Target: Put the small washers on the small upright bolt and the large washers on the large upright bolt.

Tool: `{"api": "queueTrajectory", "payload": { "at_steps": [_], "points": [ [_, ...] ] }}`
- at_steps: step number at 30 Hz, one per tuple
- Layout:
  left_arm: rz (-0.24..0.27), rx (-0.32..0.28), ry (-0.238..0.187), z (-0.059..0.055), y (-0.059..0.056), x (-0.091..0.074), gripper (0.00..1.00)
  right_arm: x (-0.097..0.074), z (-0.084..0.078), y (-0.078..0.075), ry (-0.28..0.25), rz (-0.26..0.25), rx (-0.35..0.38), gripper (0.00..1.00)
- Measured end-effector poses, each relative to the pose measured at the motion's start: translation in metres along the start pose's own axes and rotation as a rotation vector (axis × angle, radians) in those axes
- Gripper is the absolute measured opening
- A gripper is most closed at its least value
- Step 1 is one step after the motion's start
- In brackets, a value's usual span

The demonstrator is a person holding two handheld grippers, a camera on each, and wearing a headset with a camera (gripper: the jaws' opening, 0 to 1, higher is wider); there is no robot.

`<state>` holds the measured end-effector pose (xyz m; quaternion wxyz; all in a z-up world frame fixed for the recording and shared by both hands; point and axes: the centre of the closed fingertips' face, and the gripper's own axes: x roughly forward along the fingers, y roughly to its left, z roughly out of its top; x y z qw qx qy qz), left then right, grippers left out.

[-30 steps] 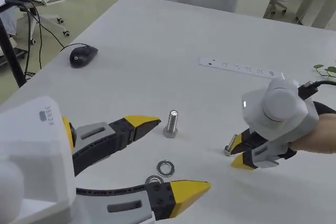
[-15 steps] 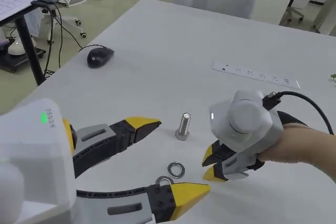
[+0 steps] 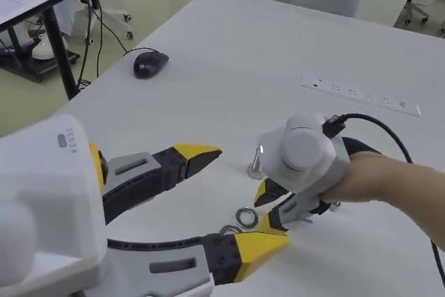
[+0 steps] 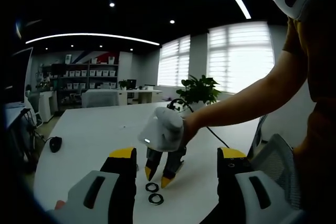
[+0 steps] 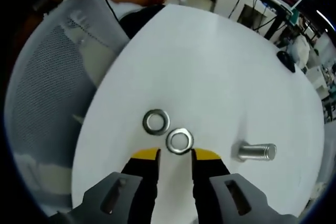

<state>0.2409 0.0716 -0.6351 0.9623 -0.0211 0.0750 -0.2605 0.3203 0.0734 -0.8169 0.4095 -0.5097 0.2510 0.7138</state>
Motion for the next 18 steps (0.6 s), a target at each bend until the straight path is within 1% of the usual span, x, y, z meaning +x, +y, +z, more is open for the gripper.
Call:
{"api": "queueTrajectory", "payload": {
  "at_steps": [3, 6, 9, 10, 11, 12, 14, 15, 18],
  "points": [
    [0.005, -0.002, -0.001, -0.001, 0.001, 0.000, 0.61, 0.003, 0.001, -0.002, 0.006, 0.011, -0.018, 0.27],
    [0.012, -0.011, -0.011, 0.000, 0.003, -0.001, 0.61, 0.005, 0.005, -0.003, 0.000, 0.017, -0.032, 0.30],
    [0.018, -0.013, -0.011, 0.000, 0.005, -0.001, 0.61, 0.010, 0.006, -0.003, 0.007, 0.030, -0.049, 0.30],
    [0.019, -0.014, -0.012, 0.000, 0.005, -0.001, 0.61, 0.012, 0.006, -0.002, 0.013, 0.039, -0.052, 0.30],
    [0.021, -0.014, -0.013, 0.000, 0.005, -0.001, 0.61, 0.012, 0.008, -0.001, 0.005, 0.054, -0.045, 0.29],
    [0.022, -0.015, -0.015, 0.001, 0.005, -0.001, 0.61, 0.012, 0.008, -0.003, 0.005, 0.045, -0.050, 0.30],
    [0.026, -0.017, -0.021, 0.002, 0.006, -0.002, 0.61, 0.012, 0.009, -0.004, 0.011, 0.054, -0.052, 0.30],
    [0.028, -0.018, -0.022, 0.001, 0.006, -0.002, 0.61, 0.013, 0.008, -0.001, 0.015, 0.081, -0.049, 0.28],
    [0.033, -0.018, -0.021, 0.000, 0.008, -0.003, 0.61, 0.013, 0.007, -0.001, 0.021, 0.083, -0.055, 0.28]
  ]
}}
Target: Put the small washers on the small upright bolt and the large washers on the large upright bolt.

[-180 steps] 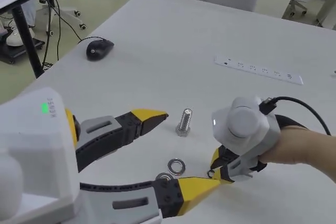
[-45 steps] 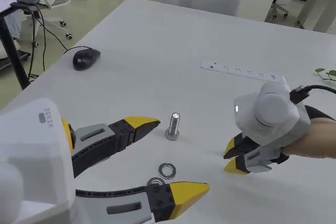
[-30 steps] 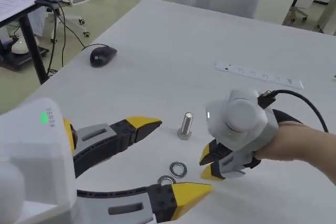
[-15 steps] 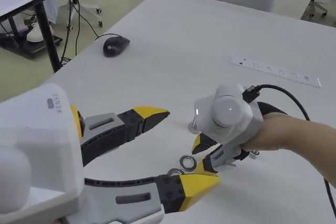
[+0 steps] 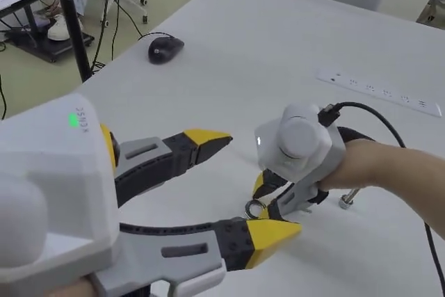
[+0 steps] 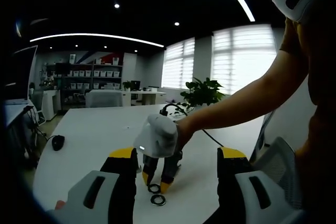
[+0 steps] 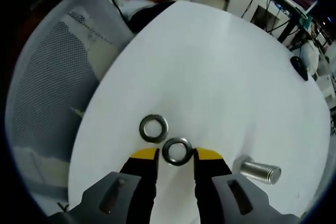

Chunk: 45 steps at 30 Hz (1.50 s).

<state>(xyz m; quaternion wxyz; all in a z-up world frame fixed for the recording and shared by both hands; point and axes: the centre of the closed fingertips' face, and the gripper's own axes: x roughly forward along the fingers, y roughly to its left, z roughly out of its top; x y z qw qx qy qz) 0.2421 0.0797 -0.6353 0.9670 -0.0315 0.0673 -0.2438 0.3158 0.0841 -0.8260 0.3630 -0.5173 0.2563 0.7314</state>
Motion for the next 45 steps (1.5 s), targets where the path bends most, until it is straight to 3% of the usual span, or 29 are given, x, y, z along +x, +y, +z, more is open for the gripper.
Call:
{"api": "queueTrajectory", "payload": {
  "at_steps": [10, 30, 40, 45],
  "points": [
    [0.007, -0.001, -0.007, 0.001, 0.001, 0.000, 0.61, -0.001, -0.003, -0.002, 0.029, -0.004, 0.003, 0.26],
    [0.000, 0.001, -0.002, 0.001, -0.002, 0.000, 0.61, -0.004, -0.006, -0.004, 0.032, -0.021, 0.026, 0.21],
    [-0.013, 0.003, 0.004, 0.001, -0.003, 0.003, 0.61, -0.026, -0.007, -0.004, 0.008, -0.042, 0.046, 0.21],
    [-0.021, 0.006, 0.010, 0.001, -0.003, 0.005, 0.61, -0.059, -0.009, -0.015, 0.007, -0.095, 0.048, 0.21]
  ]
}}
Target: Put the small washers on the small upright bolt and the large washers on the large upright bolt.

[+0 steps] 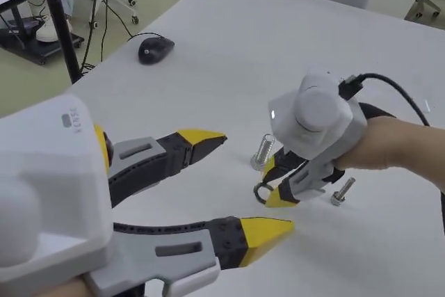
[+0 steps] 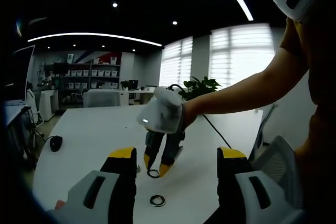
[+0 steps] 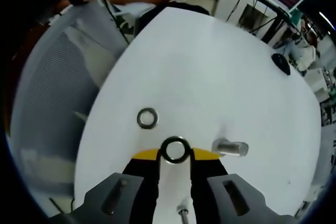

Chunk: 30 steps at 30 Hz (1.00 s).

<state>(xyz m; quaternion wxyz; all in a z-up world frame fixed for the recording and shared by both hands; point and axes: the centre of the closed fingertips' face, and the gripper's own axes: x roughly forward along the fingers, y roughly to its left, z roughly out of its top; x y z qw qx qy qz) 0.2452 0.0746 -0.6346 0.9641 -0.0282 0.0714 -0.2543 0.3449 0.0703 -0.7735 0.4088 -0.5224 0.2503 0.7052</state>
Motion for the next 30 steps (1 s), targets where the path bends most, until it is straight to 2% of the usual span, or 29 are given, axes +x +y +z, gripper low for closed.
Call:
{"api": "queueTrajectory", "payload": {
  "at_steps": [2, 5, 10, 11, 15, 22, 25, 30],
  "points": [
    [-0.002, 0.000, -0.001, 0.000, 0.000, 0.001, 0.61, -0.012, 0.001, -0.009, -0.015, -0.023, 0.014, 0.21],
    [-0.006, 0.000, 0.001, 0.000, 0.000, 0.002, 0.61, -0.023, -0.002, -0.020, -0.007, -0.059, 0.019, 0.21],
    [-0.017, 0.002, 0.003, 0.001, -0.002, 0.004, 0.61, -0.031, -0.004, -0.035, 0.008, -0.084, 0.018, 0.21],
    [-0.019, 0.002, 0.004, 0.001, -0.002, 0.004, 0.61, -0.030, -0.006, -0.045, 0.013, -0.091, 0.016, 0.21],
    [-0.022, 0.001, 0.001, 0.001, -0.001, 0.005, 0.61, -0.036, 0.002, -0.066, 0.019, -0.118, 0.016, 0.22],
    [-0.012, -0.002, 0.004, 0.001, 0.004, 0.005, 0.61, -0.016, 0.001, -0.072, 0.052, -0.089, -0.002, 0.22],
    [-0.007, -0.006, 0.006, 0.000, 0.006, 0.004, 0.61, -0.015, 0.004, -0.072, 0.044, -0.083, 0.000, 0.22],
    [0.001, -0.014, 0.011, -0.004, 0.008, 0.004, 0.61, -0.010, 0.000, -0.075, 0.063, -0.084, -0.005, 0.22]
  ]
}}
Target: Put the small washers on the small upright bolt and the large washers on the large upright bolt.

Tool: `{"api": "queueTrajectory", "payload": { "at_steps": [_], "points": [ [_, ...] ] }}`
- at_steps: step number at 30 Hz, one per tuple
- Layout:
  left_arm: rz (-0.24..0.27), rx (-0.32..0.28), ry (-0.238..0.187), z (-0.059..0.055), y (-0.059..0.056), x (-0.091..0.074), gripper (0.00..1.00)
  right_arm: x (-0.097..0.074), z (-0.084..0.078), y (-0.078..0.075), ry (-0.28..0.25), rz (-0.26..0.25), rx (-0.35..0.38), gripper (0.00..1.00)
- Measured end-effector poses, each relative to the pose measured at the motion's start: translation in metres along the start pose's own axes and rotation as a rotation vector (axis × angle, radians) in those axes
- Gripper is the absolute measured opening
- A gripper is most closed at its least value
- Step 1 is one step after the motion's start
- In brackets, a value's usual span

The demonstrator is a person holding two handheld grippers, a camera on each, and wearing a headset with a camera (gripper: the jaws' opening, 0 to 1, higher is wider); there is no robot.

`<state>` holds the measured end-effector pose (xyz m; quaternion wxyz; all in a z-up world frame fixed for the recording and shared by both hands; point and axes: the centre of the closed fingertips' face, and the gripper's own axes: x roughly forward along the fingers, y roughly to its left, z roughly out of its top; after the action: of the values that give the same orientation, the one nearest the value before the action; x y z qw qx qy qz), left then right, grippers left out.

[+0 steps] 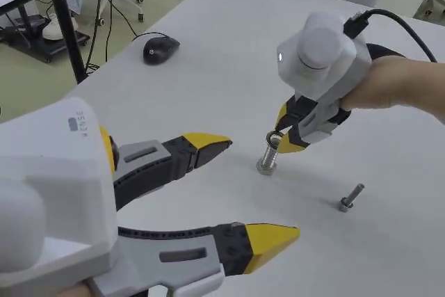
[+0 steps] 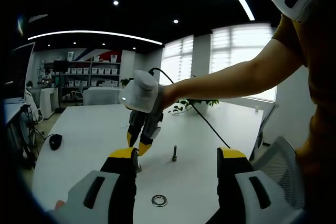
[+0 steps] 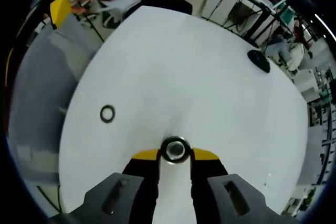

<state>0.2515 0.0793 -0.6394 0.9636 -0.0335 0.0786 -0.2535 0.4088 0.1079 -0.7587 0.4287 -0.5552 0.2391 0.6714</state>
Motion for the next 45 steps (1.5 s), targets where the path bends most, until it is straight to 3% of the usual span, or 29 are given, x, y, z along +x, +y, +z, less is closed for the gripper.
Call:
{"api": "queueTrajectory", "payload": {
  "at_steps": [15, 32, 45],
  "points": [
    [0.015, -0.009, 0.006, -0.004, 0.005, -0.001, 0.61, 0.022, -0.007, 0.002, 0.046, 0.039, -0.015, 0.22],
    [0.028, -0.015, 0.005, -0.006, 0.014, -0.003, 0.61, 0.053, -0.014, 0.003, 0.052, 0.072, 0.019, 0.23],
    [0.027, -0.019, 0.006, -0.008, 0.015, -0.002, 0.61, 0.053, -0.019, 0.011, 0.056, 0.089, 0.020, 0.25]
  ]
}}
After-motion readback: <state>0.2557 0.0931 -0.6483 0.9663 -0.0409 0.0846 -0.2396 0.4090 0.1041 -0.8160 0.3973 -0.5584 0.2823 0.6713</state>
